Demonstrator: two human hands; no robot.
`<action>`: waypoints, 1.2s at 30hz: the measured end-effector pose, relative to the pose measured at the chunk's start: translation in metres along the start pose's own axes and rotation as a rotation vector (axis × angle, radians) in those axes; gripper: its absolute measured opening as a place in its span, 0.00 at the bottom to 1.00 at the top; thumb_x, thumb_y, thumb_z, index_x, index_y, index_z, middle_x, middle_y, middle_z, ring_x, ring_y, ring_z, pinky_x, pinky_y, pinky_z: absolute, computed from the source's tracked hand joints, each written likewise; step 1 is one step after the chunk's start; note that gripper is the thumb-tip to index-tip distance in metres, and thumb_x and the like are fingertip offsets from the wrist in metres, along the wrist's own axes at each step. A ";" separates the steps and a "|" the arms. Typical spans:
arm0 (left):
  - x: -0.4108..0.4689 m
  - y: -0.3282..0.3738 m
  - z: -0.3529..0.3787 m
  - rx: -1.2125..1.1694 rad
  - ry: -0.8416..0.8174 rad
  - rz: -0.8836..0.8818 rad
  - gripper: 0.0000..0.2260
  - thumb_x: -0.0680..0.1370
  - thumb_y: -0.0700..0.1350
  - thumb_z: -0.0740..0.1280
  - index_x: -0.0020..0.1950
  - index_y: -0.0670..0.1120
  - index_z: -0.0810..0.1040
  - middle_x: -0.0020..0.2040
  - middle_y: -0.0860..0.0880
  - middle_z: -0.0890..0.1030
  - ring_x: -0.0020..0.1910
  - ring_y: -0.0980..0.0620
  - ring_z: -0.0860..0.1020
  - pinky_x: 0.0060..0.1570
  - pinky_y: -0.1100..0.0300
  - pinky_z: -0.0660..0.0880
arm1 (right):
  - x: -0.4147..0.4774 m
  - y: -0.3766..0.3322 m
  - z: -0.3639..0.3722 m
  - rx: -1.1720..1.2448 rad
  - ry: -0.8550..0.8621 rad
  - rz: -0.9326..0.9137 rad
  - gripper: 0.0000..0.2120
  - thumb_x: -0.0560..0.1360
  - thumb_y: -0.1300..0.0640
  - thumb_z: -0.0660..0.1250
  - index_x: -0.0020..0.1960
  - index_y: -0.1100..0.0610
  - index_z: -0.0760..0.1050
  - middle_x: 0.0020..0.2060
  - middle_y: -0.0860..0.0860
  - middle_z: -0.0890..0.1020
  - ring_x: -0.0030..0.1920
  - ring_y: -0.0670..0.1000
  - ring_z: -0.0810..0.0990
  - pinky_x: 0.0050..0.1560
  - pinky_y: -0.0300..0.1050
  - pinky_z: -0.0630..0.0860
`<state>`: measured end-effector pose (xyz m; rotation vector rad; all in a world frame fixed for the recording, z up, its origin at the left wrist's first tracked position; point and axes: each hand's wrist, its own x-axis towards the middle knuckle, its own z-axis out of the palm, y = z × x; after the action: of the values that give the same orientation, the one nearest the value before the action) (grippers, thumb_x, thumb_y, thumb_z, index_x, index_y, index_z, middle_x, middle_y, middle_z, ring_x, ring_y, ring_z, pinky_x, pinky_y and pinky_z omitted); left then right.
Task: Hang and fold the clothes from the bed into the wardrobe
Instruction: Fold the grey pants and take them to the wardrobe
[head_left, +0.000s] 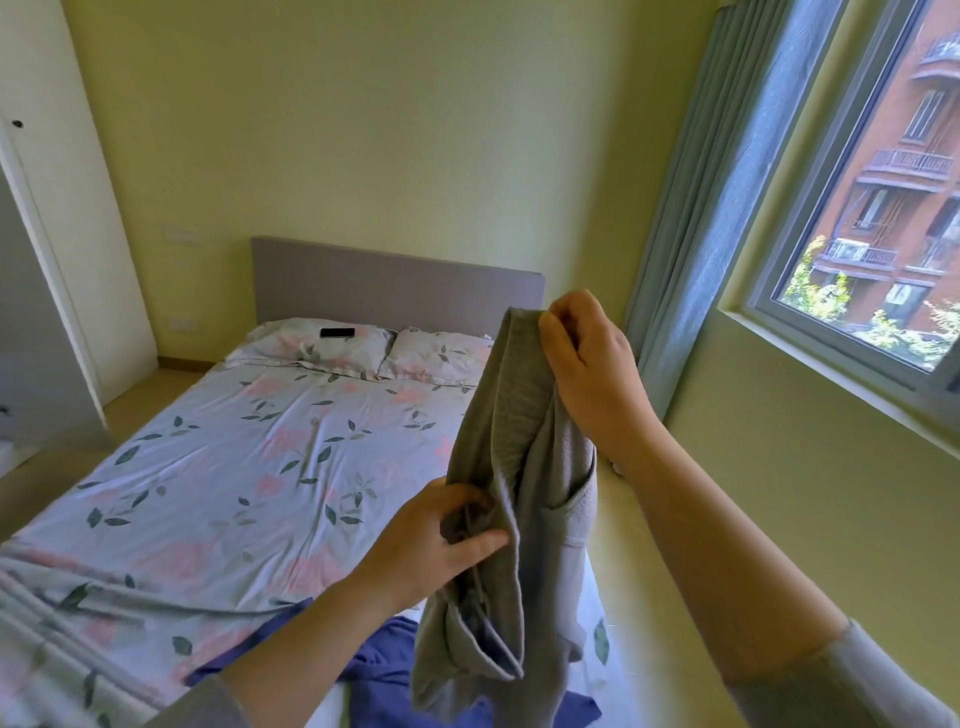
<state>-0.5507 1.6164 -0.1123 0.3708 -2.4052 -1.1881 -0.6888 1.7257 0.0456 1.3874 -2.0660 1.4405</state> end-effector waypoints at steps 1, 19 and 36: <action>0.001 0.003 0.005 -0.011 -0.017 -0.027 0.25 0.63 0.76 0.64 0.53 0.64 0.76 0.54 0.64 0.73 0.52 0.63 0.75 0.47 0.72 0.72 | 0.002 -0.003 -0.002 -0.009 0.002 -0.001 0.08 0.82 0.57 0.58 0.48 0.61 0.70 0.33 0.48 0.71 0.32 0.40 0.67 0.32 0.32 0.66; 0.027 0.037 -0.033 -0.201 -0.064 0.004 0.09 0.78 0.51 0.67 0.44 0.48 0.84 0.39 0.52 0.85 0.38 0.58 0.81 0.40 0.72 0.73 | -0.007 0.064 -0.056 -0.132 0.228 0.265 0.06 0.82 0.54 0.58 0.50 0.54 0.71 0.39 0.43 0.74 0.40 0.43 0.72 0.37 0.29 0.66; 0.063 0.073 -0.059 -0.328 0.129 0.123 0.07 0.76 0.44 0.69 0.52 0.48 0.84 0.50 0.50 0.86 0.52 0.49 0.83 0.57 0.47 0.78 | -0.065 0.030 -0.038 0.234 -0.354 0.355 0.10 0.76 0.51 0.70 0.57 0.49 0.79 0.51 0.46 0.84 0.49 0.44 0.83 0.54 0.42 0.81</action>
<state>-0.5806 1.5928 -0.0057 0.1865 -2.0469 -1.4251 -0.6914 1.7946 0.0033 1.5107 -2.5380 1.7252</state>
